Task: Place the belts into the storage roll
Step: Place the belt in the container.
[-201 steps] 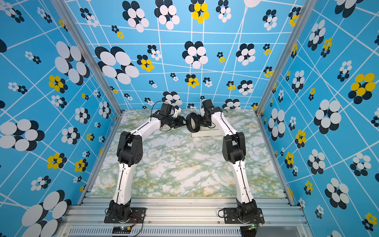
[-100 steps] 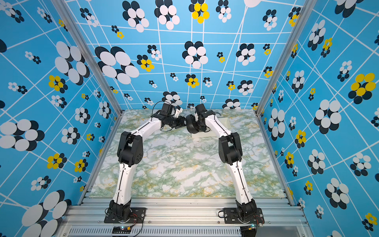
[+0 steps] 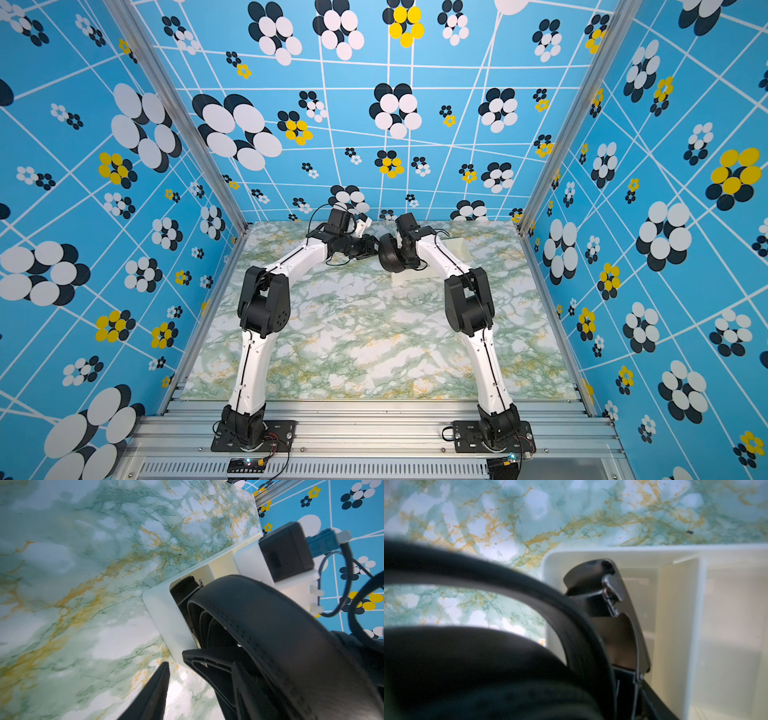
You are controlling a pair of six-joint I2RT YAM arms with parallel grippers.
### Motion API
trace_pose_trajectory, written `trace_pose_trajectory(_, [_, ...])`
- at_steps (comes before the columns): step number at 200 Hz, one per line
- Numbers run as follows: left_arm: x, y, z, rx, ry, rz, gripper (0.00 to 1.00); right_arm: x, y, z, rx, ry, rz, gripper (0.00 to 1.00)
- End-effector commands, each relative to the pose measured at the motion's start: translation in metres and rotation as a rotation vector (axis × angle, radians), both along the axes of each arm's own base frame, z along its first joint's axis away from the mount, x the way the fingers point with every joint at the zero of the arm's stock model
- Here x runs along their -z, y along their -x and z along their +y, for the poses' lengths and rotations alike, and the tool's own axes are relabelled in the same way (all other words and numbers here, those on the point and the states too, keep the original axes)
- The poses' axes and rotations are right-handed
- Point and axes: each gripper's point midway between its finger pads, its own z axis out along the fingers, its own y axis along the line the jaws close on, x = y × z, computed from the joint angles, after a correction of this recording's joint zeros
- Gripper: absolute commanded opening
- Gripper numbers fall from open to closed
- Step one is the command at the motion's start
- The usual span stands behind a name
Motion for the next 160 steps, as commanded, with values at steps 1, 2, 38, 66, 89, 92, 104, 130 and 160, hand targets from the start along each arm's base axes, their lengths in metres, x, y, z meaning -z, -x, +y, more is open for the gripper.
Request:
trace_pose_trajectory(1, [0.005, 0.002, -0.011, 0.035, 0.024, -0.004, 0.52, -0.020, 0.001, 0.009, -0.021, -0.021, -0.050, 0.50])
trace_pose_trajectory(2, [0.004, 0.001, -0.012, 0.035, 0.024, -0.004, 0.52, -0.020, 0.001, 0.009, -0.022, -0.023, -0.049, 0.50])
trace_pose_trajectory(38, [0.010, 0.004, -0.013, 0.041, 0.019, 0.007, 0.52, -0.017, -0.001, 0.005, 0.013, -0.040, -0.044, 0.47])
trace_pose_trajectory(66, [0.014, 0.005, -0.015, 0.041, 0.019, 0.017, 0.51, -0.009, -0.003, -0.002, 0.052, -0.069, -0.022, 0.25])
trace_pose_trajectory(89, [0.014, 0.005, -0.015, 0.041, 0.020, 0.019, 0.51, -0.005, -0.004, -0.007, 0.087, -0.117, -0.011, 0.20])
trace_pose_trajectory(92, [0.015, 0.005, -0.016, 0.043, 0.019, 0.021, 0.51, -0.005, -0.003, -0.007, 0.091, -0.120, -0.010, 0.20])
trace_pose_trajectory(104, [0.015, 0.005, -0.016, 0.042, 0.018, 0.020, 0.51, -0.006, -0.004, -0.008, 0.092, -0.143, -0.015, 0.20])
trace_pose_trajectory(130, [0.015, 0.002, -0.018, 0.044, 0.019, 0.024, 0.51, -0.005, -0.006, -0.008, 0.102, -0.226, 0.012, 0.21])
trace_pose_trajectory(160, [0.009, 0.001, -0.022, 0.051, 0.025, 0.016, 0.51, -0.002, -0.010, -0.014, 0.139, -0.297, 0.034, 0.25])
